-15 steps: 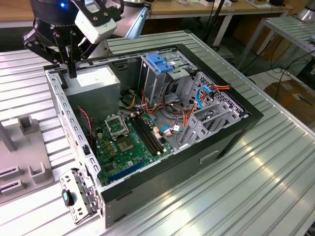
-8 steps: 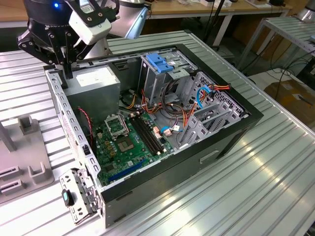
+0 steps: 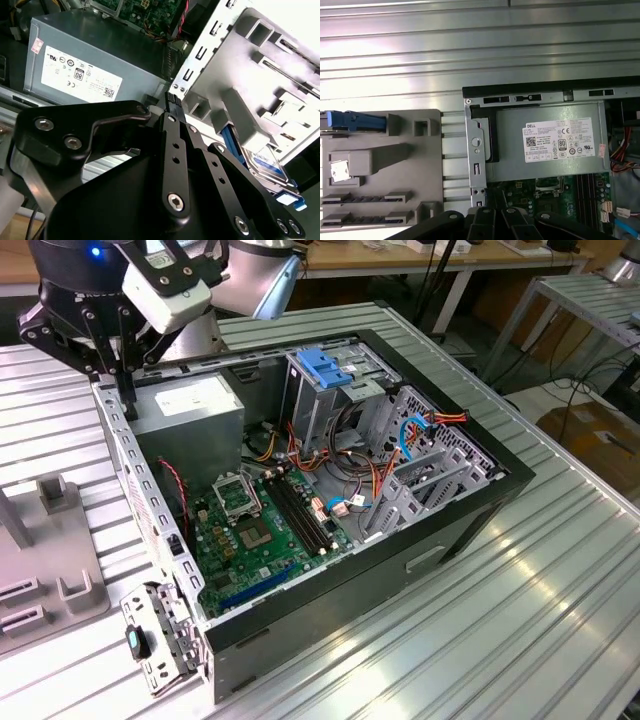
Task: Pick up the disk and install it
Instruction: 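Reach for the disk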
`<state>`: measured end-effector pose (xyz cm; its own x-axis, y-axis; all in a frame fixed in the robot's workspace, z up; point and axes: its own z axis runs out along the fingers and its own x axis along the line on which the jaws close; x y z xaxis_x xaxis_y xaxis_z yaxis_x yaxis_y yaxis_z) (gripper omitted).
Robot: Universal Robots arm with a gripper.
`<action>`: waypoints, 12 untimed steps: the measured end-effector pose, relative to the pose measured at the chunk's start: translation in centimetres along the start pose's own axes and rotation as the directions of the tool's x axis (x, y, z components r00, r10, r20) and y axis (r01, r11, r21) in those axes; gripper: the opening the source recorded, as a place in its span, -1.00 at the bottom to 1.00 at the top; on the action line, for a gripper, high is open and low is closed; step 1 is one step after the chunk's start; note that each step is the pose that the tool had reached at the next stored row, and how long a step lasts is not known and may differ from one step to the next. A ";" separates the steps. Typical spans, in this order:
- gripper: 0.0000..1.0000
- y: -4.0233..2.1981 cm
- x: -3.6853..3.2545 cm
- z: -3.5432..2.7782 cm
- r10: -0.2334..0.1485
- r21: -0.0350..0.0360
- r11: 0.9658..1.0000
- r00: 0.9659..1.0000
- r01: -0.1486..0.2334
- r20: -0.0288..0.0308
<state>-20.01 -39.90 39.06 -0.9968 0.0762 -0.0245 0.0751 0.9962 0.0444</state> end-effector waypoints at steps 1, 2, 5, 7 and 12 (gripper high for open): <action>-0.79 -0.01 0.12 0.00 0.000 0.000 1.000 1.000 0.000 0.000; -0.79 -0.02 0.32 -0.01 0.000 0.000 1.000 1.000 0.000 0.000; -0.79 -0.05 0.68 -0.01 0.000 0.000 1.000 1.000 0.000 0.000; -0.79 -0.07 0.96 -0.01 0.000 0.000 1.000 1.000 0.000 0.000; -0.79 -0.13 1.67 -0.01 0.000 0.000 1.000 1.000 0.000 0.000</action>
<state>-21.69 -39.90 39.03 -0.9968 0.0762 -0.0245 0.0750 0.9962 0.0444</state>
